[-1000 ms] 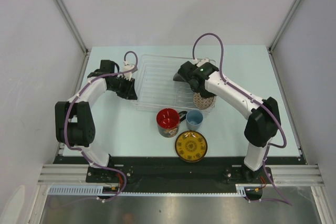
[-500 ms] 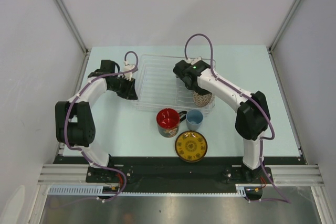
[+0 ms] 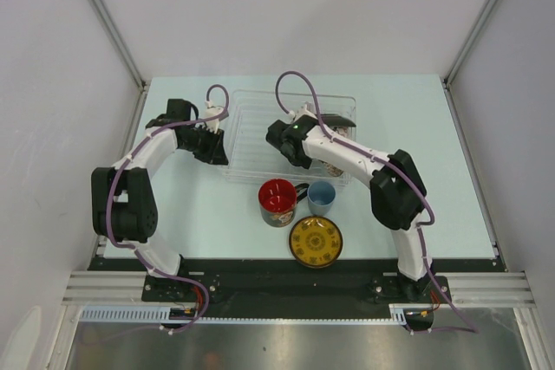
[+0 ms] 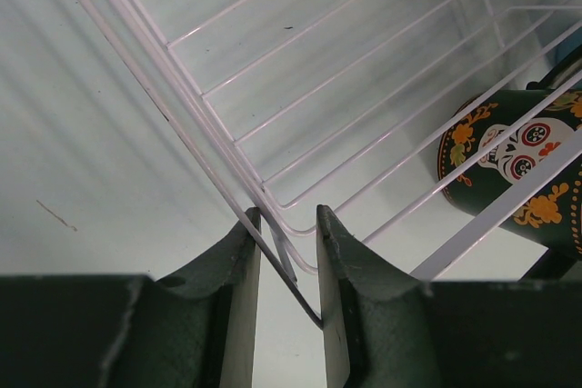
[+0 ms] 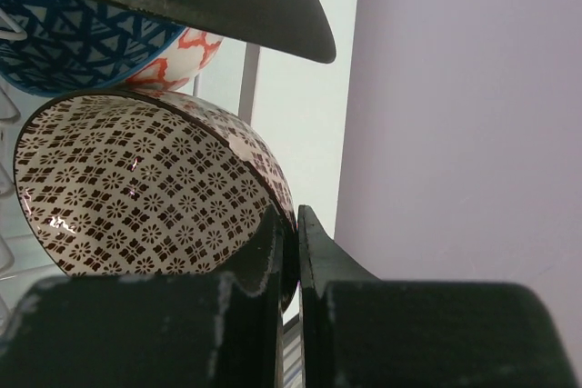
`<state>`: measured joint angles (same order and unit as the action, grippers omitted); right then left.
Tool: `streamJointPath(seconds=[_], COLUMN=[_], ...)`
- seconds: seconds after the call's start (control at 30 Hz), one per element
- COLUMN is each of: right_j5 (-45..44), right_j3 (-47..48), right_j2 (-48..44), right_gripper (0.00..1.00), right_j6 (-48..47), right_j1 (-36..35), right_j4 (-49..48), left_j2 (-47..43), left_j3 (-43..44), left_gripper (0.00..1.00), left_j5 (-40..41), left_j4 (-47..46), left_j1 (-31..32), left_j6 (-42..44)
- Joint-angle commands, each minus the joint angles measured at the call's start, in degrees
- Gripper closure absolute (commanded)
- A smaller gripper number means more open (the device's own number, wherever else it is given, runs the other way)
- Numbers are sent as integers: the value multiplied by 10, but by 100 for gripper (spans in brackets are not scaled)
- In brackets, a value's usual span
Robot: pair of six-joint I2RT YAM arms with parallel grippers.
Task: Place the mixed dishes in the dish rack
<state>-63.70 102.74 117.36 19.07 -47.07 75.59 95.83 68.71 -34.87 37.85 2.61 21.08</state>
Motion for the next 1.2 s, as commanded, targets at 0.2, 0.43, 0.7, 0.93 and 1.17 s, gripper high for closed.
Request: streamJointPath(seconds=[0.2, 0.43, 0.7, 0.93, 1.17], right_j5=[-67, -48, -9, 9, 15], right_j3=[44, 90, 115, 148, 149], right_j2=[76, 133, 156, 194, 181], right_gripper=[100, 100, 100, 95, 82], right_j6=[7, 21, 11, 10, 16], right_j1=[18, 12, 15, 14, 10], right_j4=[10, 25, 18, 19, 15], left_j2=[-10, -9, -12, -13, -11], left_j3=[4, 0, 3, 10, 7], left_gripper=[81, 81, 82, 81, 80], left_j5=[-57, -68, -60, -57, -57], left_j4=[22, 20, 22, 27, 25], left_j1=[10, 11, 12, 11, 11], left_j6=[55, 44, 47, 48, 47])
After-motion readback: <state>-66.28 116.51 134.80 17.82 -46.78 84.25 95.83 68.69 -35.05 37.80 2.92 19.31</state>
